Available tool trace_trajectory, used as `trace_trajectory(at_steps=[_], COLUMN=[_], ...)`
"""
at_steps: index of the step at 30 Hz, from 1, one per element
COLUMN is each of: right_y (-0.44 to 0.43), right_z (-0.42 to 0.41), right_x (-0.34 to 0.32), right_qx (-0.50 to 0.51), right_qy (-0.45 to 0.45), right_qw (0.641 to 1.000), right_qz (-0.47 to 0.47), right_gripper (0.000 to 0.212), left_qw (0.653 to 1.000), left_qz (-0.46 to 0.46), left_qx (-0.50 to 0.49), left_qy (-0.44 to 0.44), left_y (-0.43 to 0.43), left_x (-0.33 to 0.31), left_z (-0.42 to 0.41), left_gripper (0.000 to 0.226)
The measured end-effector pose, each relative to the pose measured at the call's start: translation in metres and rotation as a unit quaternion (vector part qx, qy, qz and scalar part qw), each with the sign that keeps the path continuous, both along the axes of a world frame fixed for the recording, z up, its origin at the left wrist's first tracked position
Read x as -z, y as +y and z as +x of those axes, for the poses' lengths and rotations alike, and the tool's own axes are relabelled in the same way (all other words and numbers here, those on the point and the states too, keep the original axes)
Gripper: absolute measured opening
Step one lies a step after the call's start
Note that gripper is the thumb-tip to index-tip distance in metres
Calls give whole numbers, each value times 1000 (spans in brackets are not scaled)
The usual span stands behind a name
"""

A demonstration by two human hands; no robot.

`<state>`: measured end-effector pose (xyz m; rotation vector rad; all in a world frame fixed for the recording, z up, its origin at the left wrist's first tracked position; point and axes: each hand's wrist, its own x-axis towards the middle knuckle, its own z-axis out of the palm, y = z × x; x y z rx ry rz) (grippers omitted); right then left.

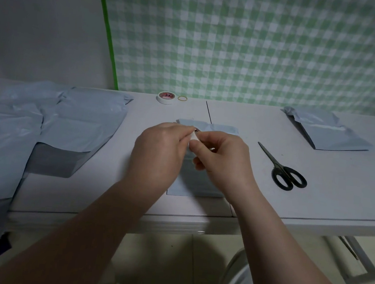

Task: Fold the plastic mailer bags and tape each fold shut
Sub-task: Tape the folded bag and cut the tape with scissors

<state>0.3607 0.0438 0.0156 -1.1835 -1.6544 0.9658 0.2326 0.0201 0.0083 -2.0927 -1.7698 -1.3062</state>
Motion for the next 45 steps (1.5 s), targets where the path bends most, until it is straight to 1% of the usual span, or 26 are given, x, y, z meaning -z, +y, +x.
trace_trajectory(at_steps=[2, 6, 9, 11, 13, 18, 20, 24, 27, 31, 36, 41, 43, 45], right_y=[0, 1, 2, 1, 1, 5, 5, 6, 6, 5, 2, -1, 0, 1], right_z=[1, 3, 2, 3, 4, 11, 12, 12, 11, 11, 14, 14, 15, 17], right_x=[-1, -1, 2, 0, -2, -1, -2, -3, -2, -2, -7, -10, -10, -10], right_qx=[2, 6, 2, -11, -28, -45, -41, -34, -28, -32, -40, -51, -59, -59], right_qy=[-23, -86, -122, -130, -133, -132, -129, -146, -157, -178, -187, -193, -185, -179], right_qw=[1000, 995, 989, 988, 988, 988, 988, 986, 984, 980, 978, 977, 979, 981], right_qz=[17, 60, 88, 82, 76, 70, 67, 77, 82, 87, 84, 77, 60, 51], right_gripper=[13, 14, 16, 19, 24, 24, 22, 22, 23, 25, 26, 23, 23, 23], left_qw=[1000, 997, 995, 994, 996, 999, 999, 996, 991, 988, 988, 989, 989, 989], left_qz=[10, 20, 21, 16, 2, -37, -41, -16, -11, -3, 8, -22, -43, -68], left_qx=[-17, -52, -59, -55, -45, 8, 16, 7, -14, -15, 10, 57, 95, 127], left_qy=[11, 51, 82, 91, 82, 25, 30, 89, 132, 154, 153, 136, 108, 37], left_y=[1, 2, 4, 5, 6, 8, 9, 8, 8, 7, 7, 6, 6, 6], left_x=[-1, -1, -1, -1, -2, -6, -6, -5, -4, -4, -7, -9, -10, -12], left_z=[1, 2, -1, -2, -4, -8, -9, -8, -7, -8, -9, -12, -15, -17], left_gripper=[35, 18, 18, 24, 26, 12, 8, 18, 21, 33, 29, 25, 24, 22])
